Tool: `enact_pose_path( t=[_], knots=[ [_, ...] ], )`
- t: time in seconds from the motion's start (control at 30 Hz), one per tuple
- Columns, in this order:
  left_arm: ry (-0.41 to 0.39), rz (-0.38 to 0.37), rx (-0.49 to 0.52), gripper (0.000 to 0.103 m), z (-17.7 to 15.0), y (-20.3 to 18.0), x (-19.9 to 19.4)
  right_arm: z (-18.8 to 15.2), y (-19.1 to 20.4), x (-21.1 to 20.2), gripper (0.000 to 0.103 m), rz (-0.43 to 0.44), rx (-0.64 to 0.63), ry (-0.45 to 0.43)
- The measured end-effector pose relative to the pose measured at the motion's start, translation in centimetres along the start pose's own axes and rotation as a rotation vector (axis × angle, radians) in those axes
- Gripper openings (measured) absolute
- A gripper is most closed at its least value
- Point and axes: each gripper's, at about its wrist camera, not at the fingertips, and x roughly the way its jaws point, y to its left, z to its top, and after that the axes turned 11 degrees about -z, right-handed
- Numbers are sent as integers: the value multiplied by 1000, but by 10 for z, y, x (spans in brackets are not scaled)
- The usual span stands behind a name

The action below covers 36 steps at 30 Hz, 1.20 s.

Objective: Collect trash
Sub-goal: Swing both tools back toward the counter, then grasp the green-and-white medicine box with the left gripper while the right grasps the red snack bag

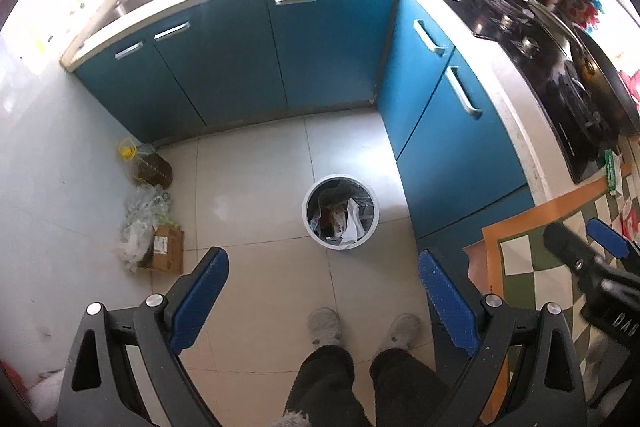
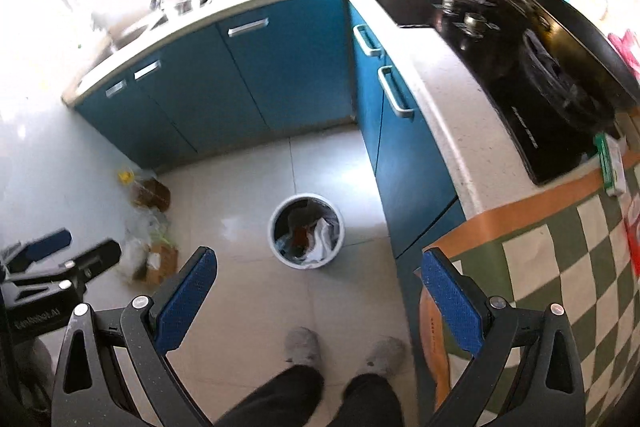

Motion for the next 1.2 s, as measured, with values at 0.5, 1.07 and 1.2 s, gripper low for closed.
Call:
enact_pose_path(
  t=[0.5,1.07,1.2],
  knots=[
    [20,-116,414,97,61,-287,34,-44,-330,-30,103,-202,794,20],
    [313,-192,525,97,59,-584,210,-126,-636,57,89,-452,1154,104],
    [285,-147,557,97,51,-614,221,-124,-636,61,87,-508,1146,77]
  ],
)
